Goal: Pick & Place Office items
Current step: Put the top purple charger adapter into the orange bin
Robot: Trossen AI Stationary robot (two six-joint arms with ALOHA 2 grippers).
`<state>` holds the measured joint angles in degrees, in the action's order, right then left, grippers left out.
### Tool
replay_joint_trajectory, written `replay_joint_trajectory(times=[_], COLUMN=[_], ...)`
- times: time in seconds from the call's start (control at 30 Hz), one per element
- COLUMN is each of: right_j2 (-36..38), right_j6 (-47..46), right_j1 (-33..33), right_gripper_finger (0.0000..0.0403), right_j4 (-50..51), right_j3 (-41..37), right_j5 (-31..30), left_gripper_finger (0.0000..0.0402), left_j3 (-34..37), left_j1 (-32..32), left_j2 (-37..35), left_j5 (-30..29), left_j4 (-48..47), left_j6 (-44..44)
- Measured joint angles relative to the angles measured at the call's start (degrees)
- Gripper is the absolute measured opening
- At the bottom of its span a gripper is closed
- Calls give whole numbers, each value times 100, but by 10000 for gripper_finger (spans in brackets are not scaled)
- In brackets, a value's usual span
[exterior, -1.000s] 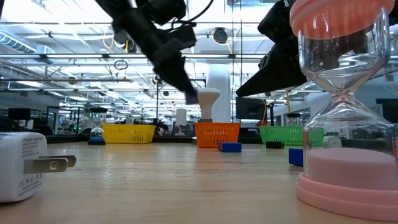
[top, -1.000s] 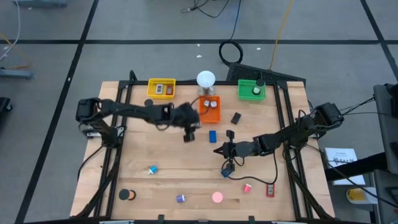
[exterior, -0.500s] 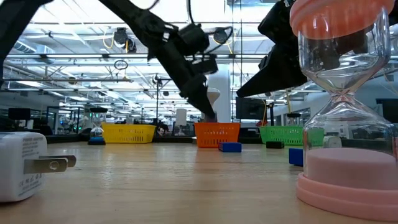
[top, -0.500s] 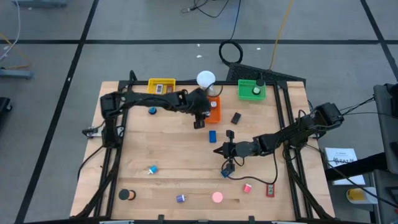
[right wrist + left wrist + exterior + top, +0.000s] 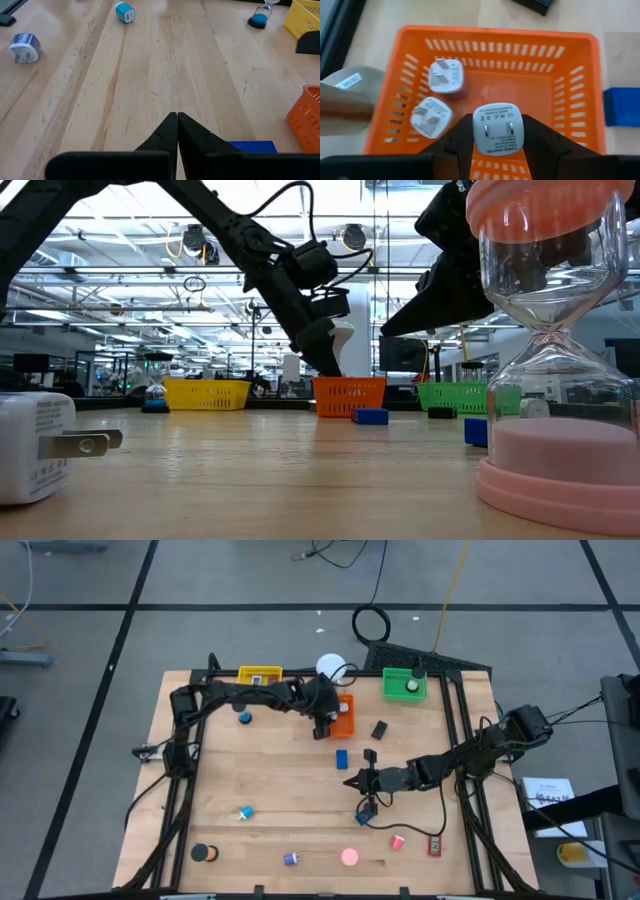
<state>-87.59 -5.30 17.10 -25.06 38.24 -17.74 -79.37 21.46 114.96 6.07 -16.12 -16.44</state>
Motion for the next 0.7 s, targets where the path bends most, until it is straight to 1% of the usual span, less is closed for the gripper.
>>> replay_joint_trajectory(times=[0.23,0.4,0.47,0.53,0.63,0.7], right_j2=[0,0,0,0,0,0], right_j6=[1,1,0,2,1,2], right_j1=[0,-1,0,0,0,-1], right_gripper_finger=[2,2,2,2,2,2], right_j4=[-2,-6,-5,-9,-2,-9], right_j3=[0,0,0,0,0,0], right_j5=[1,1,2,2,2,2], left_gripper_finger=[137,137,147,167,196,206], left_j3=[0,0,0,0,2,2], left_j1=[6,-5,0,2,1,-20], left_j2=[169,264,264,264,264,264], left_j5=[-18,-82,-185,-303,-313,-315], left_j4=[-24,158,186,204,151,149], left_j6=[-3,-11,8,32,40,41])
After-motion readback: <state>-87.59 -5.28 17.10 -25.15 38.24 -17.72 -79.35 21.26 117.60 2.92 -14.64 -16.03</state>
